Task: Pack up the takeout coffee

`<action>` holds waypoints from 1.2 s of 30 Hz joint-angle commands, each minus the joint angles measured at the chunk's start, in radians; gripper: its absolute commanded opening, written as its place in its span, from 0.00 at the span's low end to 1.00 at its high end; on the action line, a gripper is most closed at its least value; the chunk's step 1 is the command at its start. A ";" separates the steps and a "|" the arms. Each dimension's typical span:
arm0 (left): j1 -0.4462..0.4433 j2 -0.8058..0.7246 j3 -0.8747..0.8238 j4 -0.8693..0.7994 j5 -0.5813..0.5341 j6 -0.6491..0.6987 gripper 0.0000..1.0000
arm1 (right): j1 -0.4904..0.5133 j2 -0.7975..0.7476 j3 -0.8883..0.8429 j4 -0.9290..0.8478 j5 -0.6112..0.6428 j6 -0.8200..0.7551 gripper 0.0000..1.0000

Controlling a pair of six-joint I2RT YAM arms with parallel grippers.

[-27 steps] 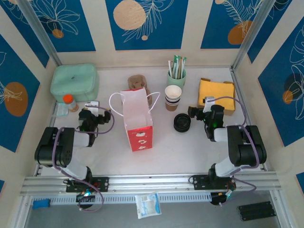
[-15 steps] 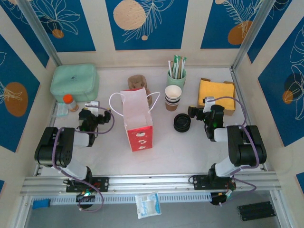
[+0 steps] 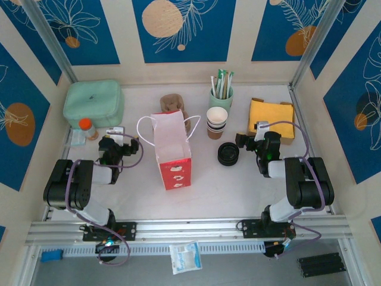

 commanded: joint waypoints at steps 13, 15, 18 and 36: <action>0.003 -0.021 0.011 0.006 0.003 0.003 0.99 | -0.003 -0.118 0.096 -0.216 0.032 0.006 0.99; 0.003 -0.060 0.018 -0.041 -0.025 -0.001 0.99 | 0.001 -0.172 0.105 -0.265 0.058 0.012 0.99; 0.001 -0.144 0.048 -0.170 -0.078 -0.013 0.99 | -0.003 -0.280 0.130 -0.380 0.100 0.085 0.99; 0.001 -0.762 0.584 -1.332 0.079 -0.332 0.99 | 0.321 -0.813 0.430 -1.366 -0.154 0.452 0.97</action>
